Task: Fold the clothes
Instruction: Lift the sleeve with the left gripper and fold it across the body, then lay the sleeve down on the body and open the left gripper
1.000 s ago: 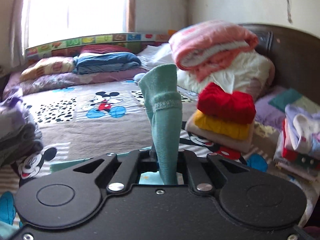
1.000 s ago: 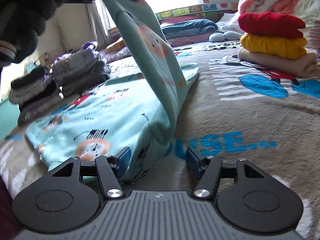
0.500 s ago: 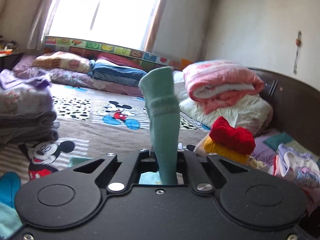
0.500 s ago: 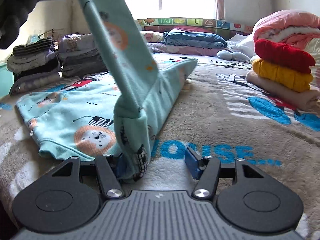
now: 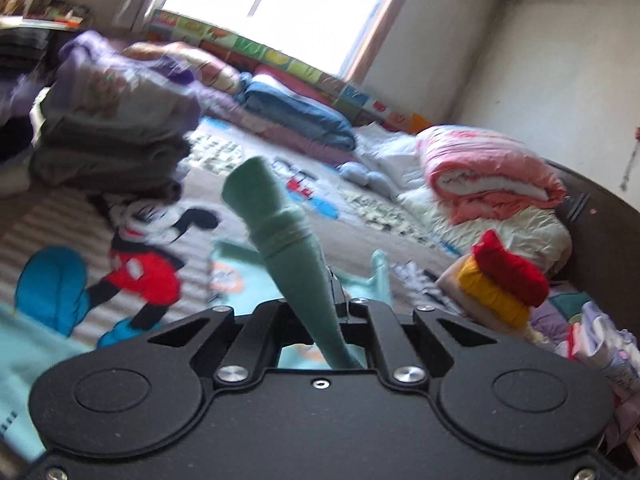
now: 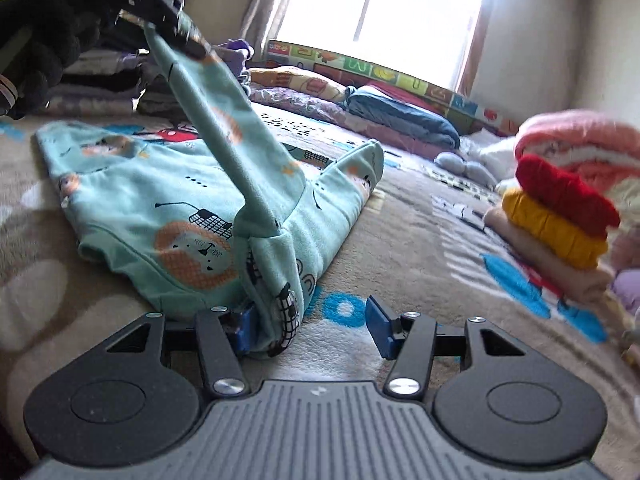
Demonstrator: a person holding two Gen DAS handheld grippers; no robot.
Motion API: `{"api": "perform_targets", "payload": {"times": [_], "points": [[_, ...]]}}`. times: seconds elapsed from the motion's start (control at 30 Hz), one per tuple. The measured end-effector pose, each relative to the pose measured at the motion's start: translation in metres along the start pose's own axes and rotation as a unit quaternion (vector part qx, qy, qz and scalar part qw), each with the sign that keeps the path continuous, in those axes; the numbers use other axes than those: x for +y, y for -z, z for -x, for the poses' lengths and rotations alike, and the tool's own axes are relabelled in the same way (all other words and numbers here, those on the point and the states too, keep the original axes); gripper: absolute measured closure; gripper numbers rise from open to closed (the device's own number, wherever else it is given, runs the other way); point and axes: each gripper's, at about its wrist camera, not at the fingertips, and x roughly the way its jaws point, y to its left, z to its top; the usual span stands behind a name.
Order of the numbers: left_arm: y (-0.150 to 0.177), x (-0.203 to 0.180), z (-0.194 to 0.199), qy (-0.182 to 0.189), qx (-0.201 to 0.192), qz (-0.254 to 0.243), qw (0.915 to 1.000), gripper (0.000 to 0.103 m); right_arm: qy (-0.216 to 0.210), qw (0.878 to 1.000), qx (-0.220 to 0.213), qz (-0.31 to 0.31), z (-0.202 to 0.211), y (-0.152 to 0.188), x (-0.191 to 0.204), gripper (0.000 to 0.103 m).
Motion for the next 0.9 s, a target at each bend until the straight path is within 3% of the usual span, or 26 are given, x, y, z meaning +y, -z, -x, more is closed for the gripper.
{"api": "perform_targets", "payload": {"times": [0.3,0.47,0.6,0.73,0.9], "points": [[0.022,0.032,-0.018,-0.048,0.054,-0.002,0.9974,0.099,0.009,0.999,-0.006,0.05,0.009,-0.002,0.008,0.048],[0.028,0.034,-0.024,-0.066,0.063,-0.011,0.9958,0.1,-0.001,0.997,-0.011,0.076,0.019,-0.002,0.012,0.051],[0.029,0.034,-0.022,-0.066,0.061,-0.01,0.9959,0.1,-0.012,0.995,-0.018,0.093,0.03,-0.006,0.019,0.049],[0.029,0.034,-0.022,-0.062,0.06,-0.009,0.9962,0.1,-0.028,0.994,-0.046,0.093,0.039,-0.012,0.025,0.041],[0.027,0.039,-0.021,-0.054,0.056,0.009,0.9969,0.1,-0.068,0.99,-0.069,0.103,0.022,-0.017,0.033,0.037]]}}
